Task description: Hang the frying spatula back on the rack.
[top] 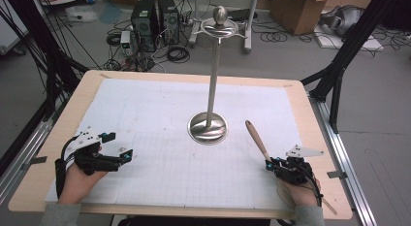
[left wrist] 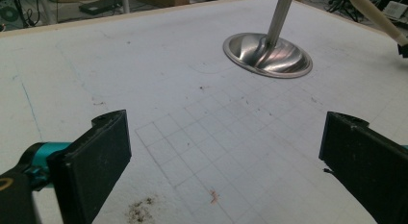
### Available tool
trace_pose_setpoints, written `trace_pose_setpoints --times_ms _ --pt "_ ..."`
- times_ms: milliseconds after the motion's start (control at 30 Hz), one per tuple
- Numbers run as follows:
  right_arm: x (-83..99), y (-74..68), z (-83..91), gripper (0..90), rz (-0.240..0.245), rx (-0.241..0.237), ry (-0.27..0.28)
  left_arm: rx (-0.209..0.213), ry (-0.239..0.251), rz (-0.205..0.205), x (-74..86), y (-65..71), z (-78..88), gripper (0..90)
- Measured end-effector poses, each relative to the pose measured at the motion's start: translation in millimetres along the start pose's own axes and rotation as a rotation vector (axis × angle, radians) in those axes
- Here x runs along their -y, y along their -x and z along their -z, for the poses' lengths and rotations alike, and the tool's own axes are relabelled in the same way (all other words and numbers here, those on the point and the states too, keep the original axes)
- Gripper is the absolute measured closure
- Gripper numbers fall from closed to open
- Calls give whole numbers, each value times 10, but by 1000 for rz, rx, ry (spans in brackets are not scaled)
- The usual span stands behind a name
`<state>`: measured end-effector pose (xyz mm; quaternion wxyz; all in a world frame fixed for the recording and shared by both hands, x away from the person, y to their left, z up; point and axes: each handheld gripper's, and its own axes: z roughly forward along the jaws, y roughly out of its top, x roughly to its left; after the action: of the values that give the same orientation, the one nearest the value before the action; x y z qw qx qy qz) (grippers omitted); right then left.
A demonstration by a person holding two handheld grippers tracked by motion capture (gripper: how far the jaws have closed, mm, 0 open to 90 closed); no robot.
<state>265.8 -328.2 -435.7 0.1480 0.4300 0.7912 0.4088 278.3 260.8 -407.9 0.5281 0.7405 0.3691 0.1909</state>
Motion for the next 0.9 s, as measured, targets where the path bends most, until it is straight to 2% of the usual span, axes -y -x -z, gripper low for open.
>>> trace_pose_setpoints --times_ms 200,333,633,900 --pt "-51 6 92 781 -12 -15 46 -2 2 4 1 -5 4 45" --pt "-93 12 134 782 -2 -22 62 -1 0 3 3 -8 5 45" --pt "-234 -10 217 782 9 -43 78 -1 10 6 0 -8 16 45" --pt "-425 -58 386 782 37 -54 87 1 3 0 4 -1 7 45"
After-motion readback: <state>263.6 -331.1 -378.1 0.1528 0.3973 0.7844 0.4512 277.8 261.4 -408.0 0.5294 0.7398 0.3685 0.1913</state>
